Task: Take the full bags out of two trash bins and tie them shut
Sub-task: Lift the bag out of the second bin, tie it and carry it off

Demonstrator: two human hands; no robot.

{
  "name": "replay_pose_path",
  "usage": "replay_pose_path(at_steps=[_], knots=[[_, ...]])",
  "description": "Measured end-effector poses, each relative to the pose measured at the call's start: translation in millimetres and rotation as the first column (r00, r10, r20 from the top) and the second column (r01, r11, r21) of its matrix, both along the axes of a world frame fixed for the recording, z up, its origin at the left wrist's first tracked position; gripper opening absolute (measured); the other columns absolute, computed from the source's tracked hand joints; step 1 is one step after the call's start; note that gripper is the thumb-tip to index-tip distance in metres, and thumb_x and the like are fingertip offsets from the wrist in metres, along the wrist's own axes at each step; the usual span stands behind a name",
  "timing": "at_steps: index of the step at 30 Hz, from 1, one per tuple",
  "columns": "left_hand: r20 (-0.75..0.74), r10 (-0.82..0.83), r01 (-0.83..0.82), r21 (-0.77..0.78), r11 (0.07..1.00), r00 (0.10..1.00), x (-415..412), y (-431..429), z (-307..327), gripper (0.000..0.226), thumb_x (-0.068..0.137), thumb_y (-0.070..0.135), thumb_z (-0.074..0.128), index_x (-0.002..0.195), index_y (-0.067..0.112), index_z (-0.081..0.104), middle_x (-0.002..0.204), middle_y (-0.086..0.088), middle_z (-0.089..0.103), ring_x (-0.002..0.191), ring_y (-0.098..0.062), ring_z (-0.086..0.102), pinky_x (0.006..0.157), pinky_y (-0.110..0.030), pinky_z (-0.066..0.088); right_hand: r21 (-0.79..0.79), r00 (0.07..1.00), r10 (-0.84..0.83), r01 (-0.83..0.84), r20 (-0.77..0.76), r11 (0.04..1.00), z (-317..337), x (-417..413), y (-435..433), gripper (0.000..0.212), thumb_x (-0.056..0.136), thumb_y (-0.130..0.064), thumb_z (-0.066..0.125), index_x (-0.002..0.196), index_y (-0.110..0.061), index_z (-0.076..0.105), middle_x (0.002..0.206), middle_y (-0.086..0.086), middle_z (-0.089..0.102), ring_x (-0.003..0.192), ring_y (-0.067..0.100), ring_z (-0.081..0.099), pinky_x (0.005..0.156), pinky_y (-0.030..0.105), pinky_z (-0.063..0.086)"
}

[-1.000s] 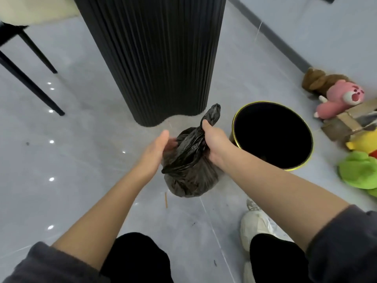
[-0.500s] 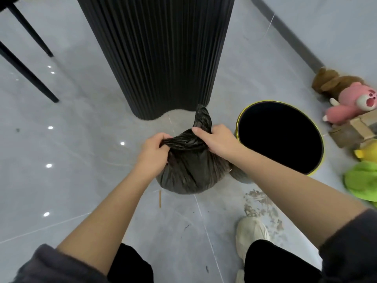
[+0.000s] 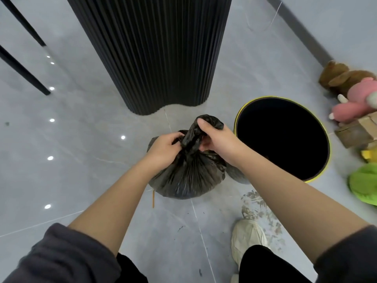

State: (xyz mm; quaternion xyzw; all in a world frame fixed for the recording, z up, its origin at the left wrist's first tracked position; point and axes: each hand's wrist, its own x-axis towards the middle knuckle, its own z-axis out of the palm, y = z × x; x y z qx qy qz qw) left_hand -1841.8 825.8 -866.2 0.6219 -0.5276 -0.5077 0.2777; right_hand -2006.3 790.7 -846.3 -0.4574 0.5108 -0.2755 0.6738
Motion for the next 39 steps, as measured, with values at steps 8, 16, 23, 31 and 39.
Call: replay_pose_path(at_steps=[8, 16, 23, 31, 39], knots=[[0.018, 0.191, -0.192, 0.160, 0.968, 0.981, 5.1, 0.1, 0.2, 0.028, 0.097, 0.020, 0.040, 0.076, 0.010, 0.056, 0.063, -0.003, 0.049, 0.054, -0.014, 0.046, 0.046, -0.019, 0.037, -0.248, 0.926, 0.256, -0.326, -0.276, 0.912, -27.4, -17.6, 10.9, 0.061, 0.076, -0.032, 0.079, 0.128, -0.020, 0.049, 0.124, -0.006, 0.056, 0.115, -0.001, 0.052, 0.098, 0.021, 0.041], [-0.040, 0.291, -0.286, 0.110, 0.952, 0.956, 24.1, -4.5, 14.1, 0.028, 0.096, 0.006, 0.038, 0.090, 0.016, 0.063, 0.060, -0.001, 0.053, 0.040, -0.009, 0.045, 0.042, -0.020, 0.040, -0.314, 0.992, 0.013, -0.054, -0.129, 0.948, -44.3, -4.3, 13.6, 0.021, 0.097, -0.009, 0.052, 0.093, -0.019, 0.070, 0.093, -0.007, 0.070, 0.089, -0.002, 0.062, 0.085, 0.019, 0.048], [-0.137, 0.085, -0.063, 0.156, 0.986, 0.987, 25.6, -0.6, 25.5, 0.017, 0.090, 0.009, 0.047, 0.101, 0.019, 0.057, 0.083, -0.002, 0.059, 0.063, -0.011, 0.058, 0.058, -0.028, 0.049, -0.095, 0.987, -0.138, 0.145, 0.078, 0.985, -38.6, 6.3, 16.4, 0.028, 0.102, -0.019, 0.037, 0.098, -0.023, 0.064, 0.106, -0.003, 0.069, 0.108, 0.016, 0.062, 0.101, 0.038, 0.045], [0.491, 0.226, -0.083, -0.295, 0.952, 0.841, 13.3, -8.5, 13.9, 0.022, 0.088, 0.032, 0.061, 0.095, 0.011, 0.065, 0.101, 0.004, 0.046, 0.085, -0.008, 0.047, 0.071, -0.017, 0.033, -0.071, 0.976, -0.141, 0.154, 0.163, 0.986, -37.5, 1.0, 7.6, 0.014, 0.091, -0.006, 0.056, 0.097, -0.018, 0.060, 0.093, 0.011, 0.062, 0.090, 0.017, 0.061, 0.087, 0.032, 0.051], [0.162, 0.221, -0.173, -0.265, 0.949, 0.962, 19.8, -4.9, 18.9, 0.018, 0.091, 0.010, 0.056, 0.103, 0.024, 0.060, 0.091, 0.020, 0.061, 0.084, 0.008, 0.055, 0.068, 0.000, 0.037, -0.422, 0.961, -0.003, -0.118, -0.275, 0.899, -36.4, -5.6, 10.1, 0.043, 0.080, -0.021, 0.074, 0.115, -0.033, 0.053, 0.090, -0.009, 0.054, 0.076, 0.005, 0.050, 0.074, 0.017, 0.043]])
